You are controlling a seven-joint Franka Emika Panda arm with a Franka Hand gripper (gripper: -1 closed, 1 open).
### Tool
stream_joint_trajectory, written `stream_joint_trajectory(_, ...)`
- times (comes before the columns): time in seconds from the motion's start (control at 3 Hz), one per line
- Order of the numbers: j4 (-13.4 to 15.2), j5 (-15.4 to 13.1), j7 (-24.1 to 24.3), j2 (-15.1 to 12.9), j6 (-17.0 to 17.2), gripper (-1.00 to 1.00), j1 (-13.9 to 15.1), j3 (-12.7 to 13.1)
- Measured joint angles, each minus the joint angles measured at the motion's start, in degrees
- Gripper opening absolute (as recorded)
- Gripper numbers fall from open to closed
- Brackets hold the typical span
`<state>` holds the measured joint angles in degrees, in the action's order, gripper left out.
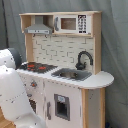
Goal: Play with the kitchen
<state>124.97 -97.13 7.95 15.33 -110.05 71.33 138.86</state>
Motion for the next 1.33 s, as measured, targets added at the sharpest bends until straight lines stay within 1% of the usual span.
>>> stream_joint_trajectory(0.33,-1.0,0.8,5.7,0.3,0.7,1.0,0.4,1.6)
stream_joint_trajectory(0.67,-0.3,0.9,11.1,0.3,2.7,1.0,0.4,3.0)
stream_joint_trajectory(1.0,1.3,1.7,16.4,0.3,4.7,1.0,0.4,4.3)
stream_joint_trajectory(1.33,1.7,2.1,22.2,0.3,5.7,1.0,0.4,5.4)
